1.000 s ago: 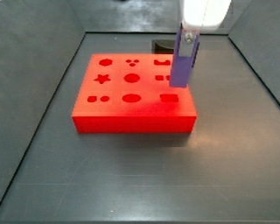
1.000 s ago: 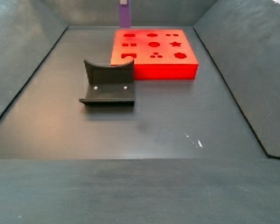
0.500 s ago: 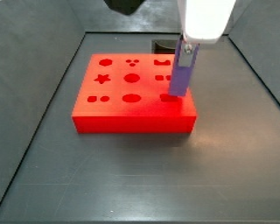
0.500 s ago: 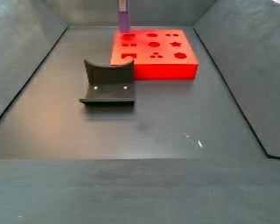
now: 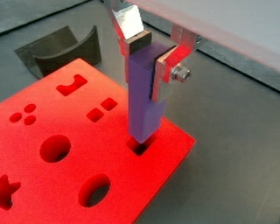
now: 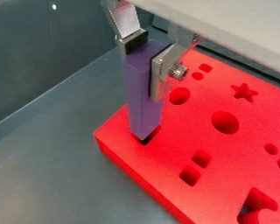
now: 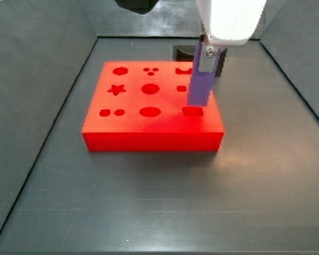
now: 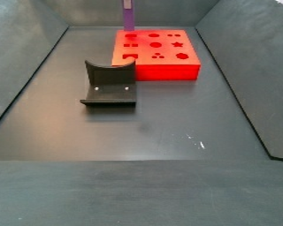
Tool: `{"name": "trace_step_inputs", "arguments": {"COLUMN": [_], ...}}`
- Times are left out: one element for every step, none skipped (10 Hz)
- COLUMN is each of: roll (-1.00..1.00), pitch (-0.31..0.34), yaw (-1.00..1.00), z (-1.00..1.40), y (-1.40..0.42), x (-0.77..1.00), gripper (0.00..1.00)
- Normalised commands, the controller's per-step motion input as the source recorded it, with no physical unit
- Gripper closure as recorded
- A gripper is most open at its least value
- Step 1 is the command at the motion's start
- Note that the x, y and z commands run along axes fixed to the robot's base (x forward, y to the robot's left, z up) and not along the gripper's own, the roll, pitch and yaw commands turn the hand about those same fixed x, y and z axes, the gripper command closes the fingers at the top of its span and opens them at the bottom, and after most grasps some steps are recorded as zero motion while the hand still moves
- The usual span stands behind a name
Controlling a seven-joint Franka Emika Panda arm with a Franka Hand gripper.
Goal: Insert the rectangle object.
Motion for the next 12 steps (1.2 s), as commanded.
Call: {"name": "trace_step_inputs", "arguments": {"roll": [0.2,0.18,0.22,0.2,0.17,0.16,0.07,0.0,-0.03,-0.08,-0.09,-0.06], "pitch": [0.0,0.0,0.0,0.0,0.0,0.0,0.0,0.0,-0.006,-0.019,-0.023,0.0], "yaw": [0.19,0.19,0.19,0.2,0.19,0.18,0.18,0.17,0.18,0.11,0.0,-0.09], "z": [-0.08,-0.14,-0.26,-0.23,-0.22,-0.21,-0.11,-0.08,-0.11,-0.13,-0.23,-0.26], "y": [-0.06,-0.1,-0.06,-0.08,-0.04,-0.01,-0.08,-0.15,-0.1,-0.05,0.08,0.11], "x": [0.0,0.0,0.0,0.0,0.0,-0.01,-0.04,0.0,0.0,0.0,0.0,0.14], "gripper": [1.0,1.0,1.0,1.0,1.0,1.0,1.0,1.0,1.0,1.0,1.0,1.0]}}
